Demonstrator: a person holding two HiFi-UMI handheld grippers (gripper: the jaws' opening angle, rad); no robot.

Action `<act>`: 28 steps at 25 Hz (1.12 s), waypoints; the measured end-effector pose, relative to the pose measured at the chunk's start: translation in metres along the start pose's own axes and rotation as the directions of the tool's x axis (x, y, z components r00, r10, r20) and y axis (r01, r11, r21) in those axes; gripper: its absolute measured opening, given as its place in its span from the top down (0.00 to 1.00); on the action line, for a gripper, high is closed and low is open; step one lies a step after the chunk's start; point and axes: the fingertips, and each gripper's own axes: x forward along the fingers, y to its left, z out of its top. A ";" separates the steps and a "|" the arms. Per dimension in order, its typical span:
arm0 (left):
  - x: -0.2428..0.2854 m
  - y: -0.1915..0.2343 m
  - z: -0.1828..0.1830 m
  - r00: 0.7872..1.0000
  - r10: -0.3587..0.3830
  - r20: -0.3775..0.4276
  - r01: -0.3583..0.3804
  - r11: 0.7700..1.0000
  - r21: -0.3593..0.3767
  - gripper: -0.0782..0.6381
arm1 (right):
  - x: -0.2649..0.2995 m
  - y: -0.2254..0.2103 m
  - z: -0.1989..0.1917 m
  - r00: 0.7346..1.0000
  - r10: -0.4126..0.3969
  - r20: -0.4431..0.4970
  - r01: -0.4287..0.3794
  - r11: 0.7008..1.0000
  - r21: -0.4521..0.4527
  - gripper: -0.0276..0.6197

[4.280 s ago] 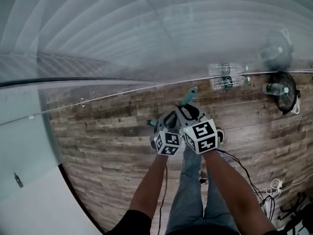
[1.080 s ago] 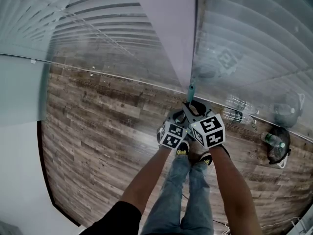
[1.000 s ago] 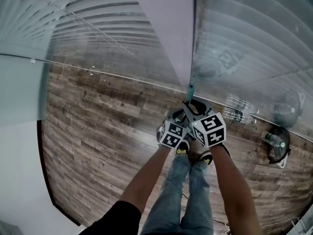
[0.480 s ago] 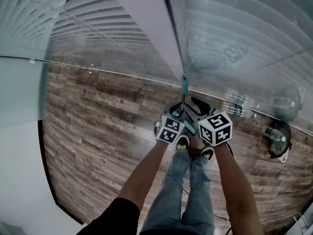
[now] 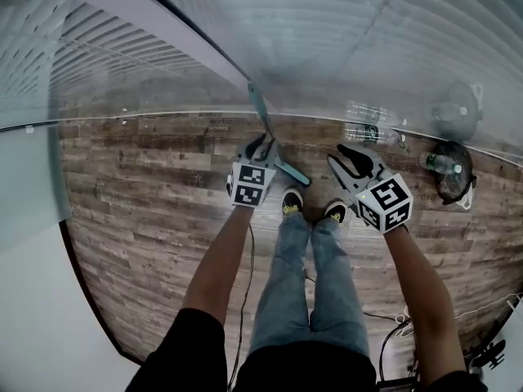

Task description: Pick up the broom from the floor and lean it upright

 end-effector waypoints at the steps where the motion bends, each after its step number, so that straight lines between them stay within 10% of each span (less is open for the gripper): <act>1: -0.005 -0.004 0.004 1.000 -0.003 0.002 0.003 1.000 0.004 0.77 | -0.020 -0.005 0.000 1.000 -0.023 0.013 0.023 1.000 0.009 0.78; 11: -0.150 -0.037 0.090 0.973 -0.006 0.233 0.039 0.990 -0.138 0.77 | -0.215 0.000 0.096 0.946 -0.195 0.259 0.181 0.980 0.077 0.90; 19: -0.280 -0.117 0.228 0.858 -0.118 0.500 0.158 0.987 -0.038 0.77 | -0.332 0.046 0.205 0.898 -0.198 0.393 0.239 0.970 -0.056 0.93; 28: -0.350 -0.199 0.328 0.779 -0.258 0.572 0.259 0.962 0.080 0.86 | -0.424 0.078 0.240 0.794 -0.317 0.518 0.369 0.930 0.005 0.93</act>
